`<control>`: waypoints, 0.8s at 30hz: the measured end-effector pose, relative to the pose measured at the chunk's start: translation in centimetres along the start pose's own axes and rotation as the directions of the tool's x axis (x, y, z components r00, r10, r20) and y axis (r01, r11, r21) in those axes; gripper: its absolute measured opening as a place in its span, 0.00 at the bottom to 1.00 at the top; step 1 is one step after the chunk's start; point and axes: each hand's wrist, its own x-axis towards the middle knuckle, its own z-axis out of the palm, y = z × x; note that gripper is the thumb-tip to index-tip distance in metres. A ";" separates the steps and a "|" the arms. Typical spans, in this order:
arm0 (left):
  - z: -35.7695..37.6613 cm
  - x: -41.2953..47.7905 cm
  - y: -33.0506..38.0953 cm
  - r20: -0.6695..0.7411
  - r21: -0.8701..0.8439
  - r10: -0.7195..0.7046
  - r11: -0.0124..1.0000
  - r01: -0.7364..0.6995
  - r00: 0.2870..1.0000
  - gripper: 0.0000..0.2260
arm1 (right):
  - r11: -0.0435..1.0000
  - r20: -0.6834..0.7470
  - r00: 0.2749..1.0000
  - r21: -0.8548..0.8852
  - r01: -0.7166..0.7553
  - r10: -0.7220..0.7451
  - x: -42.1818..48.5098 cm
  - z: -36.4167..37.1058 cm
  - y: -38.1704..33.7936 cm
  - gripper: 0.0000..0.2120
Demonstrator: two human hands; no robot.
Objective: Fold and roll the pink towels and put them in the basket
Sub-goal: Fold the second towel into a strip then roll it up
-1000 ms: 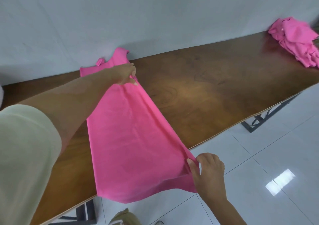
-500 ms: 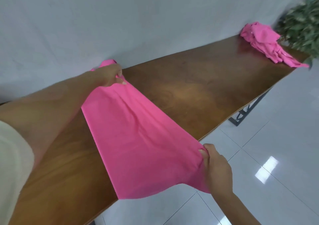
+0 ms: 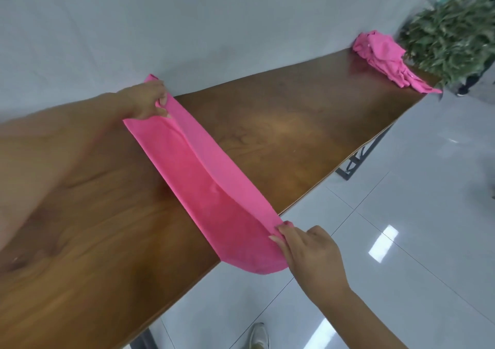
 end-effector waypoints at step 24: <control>7.5 -6.9 3.3 0.302 0.243 -0.066 0.970 -0.010 0.951 0.36 | 0.988 0.396 0.917 0.114 -0.100 0.047 -4.9 0.9 -5.4 0.16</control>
